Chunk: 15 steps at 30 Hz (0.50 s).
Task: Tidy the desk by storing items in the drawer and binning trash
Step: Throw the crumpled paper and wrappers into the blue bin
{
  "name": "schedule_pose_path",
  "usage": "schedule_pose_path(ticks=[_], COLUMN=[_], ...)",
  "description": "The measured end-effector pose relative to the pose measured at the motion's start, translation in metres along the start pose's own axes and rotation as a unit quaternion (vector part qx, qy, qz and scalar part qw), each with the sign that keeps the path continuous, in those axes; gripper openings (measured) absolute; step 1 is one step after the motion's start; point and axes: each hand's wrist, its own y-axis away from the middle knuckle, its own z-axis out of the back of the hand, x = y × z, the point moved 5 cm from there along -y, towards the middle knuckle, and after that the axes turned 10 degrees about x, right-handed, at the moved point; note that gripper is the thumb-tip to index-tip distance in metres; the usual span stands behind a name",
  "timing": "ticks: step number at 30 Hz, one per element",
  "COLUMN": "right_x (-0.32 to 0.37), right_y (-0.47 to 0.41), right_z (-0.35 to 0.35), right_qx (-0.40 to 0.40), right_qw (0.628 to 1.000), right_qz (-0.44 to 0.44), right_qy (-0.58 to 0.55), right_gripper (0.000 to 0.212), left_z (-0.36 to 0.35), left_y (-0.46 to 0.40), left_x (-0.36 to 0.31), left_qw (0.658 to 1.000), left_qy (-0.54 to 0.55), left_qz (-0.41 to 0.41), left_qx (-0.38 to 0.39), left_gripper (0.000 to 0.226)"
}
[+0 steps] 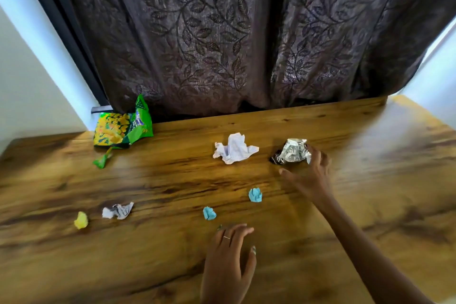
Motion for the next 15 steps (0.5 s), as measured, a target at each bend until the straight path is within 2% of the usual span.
schedule_pose_path(ticks=[3, 5, 9, 13, 15], right_x=[0.010, 0.016, 0.026, 0.023, 0.017], right_y=[-0.037, -0.053, -0.066, -0.059, -0.050], right_z=[-0.005, -0.013, -0.034, -0.046, -0.048], right_qx=[0.046, 0.071, 0.060, -0.006, -0.047], right_qw=[0.998, 0.995, 0.981, 0.984, 0.977], right_qz=[0.004, -0.003, 0.028, 0.128, 0.183], right_qy=[0.051, 0.073, 0.180, 0.124, 0.102], right_gripper=[0.117, 0.113, 0.074, 0.030, 0.017], left_z=[-0.002, -0.002, -0.003, 0.001, 0.001], left_y=[-0.003, -0.005, -0.008, -0.013, -0.012], left_x=[0.002, 0.004, 0.004, 0.004, 0.004], left_qw=[1.000, 1.000, 0.999, 0.994, 0.994], left_qy=[-0.007, -0.005, -0.006, -0.015, -0.003], left_qz=[0.002, 0.016, 0.031, 0.078, 0.090], left_qx=[0.004, 0.016, 0.042, 0.074, 0.064], left_gripper=[0.035, 0.038, 0.039, 0.038, 0.036])
